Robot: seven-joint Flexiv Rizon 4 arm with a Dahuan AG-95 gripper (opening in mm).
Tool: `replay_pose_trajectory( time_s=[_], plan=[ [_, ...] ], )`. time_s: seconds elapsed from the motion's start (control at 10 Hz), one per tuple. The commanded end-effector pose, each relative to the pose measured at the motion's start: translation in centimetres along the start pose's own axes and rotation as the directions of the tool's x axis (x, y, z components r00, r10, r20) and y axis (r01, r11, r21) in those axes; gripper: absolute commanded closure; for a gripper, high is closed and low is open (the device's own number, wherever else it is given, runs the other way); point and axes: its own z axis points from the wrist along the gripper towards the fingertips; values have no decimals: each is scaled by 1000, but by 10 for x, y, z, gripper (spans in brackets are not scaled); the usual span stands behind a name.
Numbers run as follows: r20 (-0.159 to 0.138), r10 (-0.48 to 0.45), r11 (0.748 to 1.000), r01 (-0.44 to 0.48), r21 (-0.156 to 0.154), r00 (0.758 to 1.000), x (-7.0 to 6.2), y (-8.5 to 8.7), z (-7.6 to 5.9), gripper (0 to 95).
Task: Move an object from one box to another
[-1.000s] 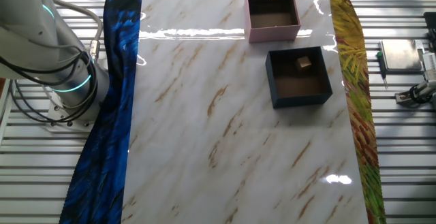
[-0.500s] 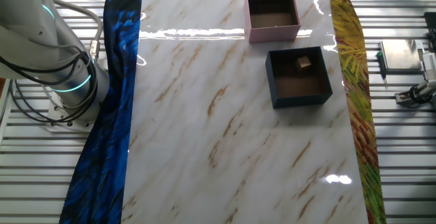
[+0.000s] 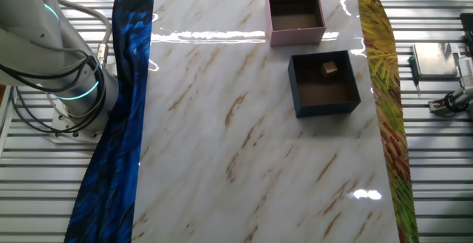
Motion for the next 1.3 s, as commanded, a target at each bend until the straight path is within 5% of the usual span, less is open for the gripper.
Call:
replay_pose_trajectory(
  time_s=[0.1,0.6,1.3],
  plan=[
    [0,1,1000,-1,-1,1000,8,-4,11,950],
    [18,41,999,-41,-15,999,17,-3,60,950],
    [22,41,999,-40,-19,999,15,-2,67,950]
  ],
)
